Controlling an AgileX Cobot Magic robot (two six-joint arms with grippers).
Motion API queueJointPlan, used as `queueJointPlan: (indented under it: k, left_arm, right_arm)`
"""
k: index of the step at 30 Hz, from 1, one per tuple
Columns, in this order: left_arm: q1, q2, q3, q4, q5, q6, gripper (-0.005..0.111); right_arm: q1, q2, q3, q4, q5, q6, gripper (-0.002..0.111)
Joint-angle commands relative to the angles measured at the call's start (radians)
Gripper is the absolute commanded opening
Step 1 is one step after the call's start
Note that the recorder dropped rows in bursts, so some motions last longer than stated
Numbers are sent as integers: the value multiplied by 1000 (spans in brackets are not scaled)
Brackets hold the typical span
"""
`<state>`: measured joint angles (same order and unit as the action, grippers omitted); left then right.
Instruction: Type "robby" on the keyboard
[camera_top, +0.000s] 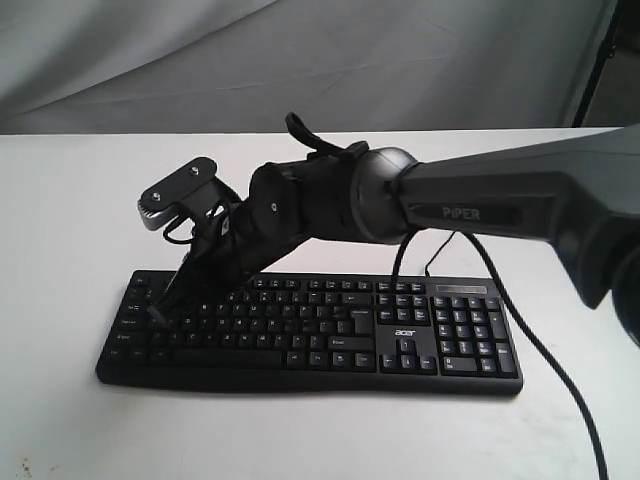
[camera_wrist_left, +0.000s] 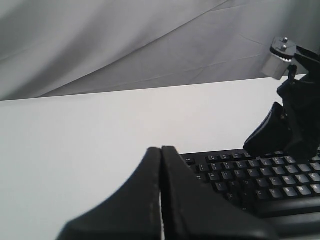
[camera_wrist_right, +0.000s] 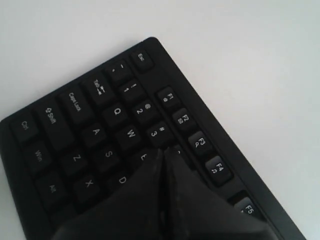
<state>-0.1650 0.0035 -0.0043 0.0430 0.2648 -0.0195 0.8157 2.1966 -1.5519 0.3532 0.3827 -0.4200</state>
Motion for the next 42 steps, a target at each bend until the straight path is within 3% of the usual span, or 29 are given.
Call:
queueJointPlan:
  k: [1, 42]
  left_arm:
    - [-6, -3, 4, 5, -7, -3, 0]
    - [-6, -3, 4, 5, -7, -3, 0]
  right_arm:
    - [1, 17, 3, 9, 0, -2, 0]
    - [-3, 66, 3, -3, -12, 2, 0]
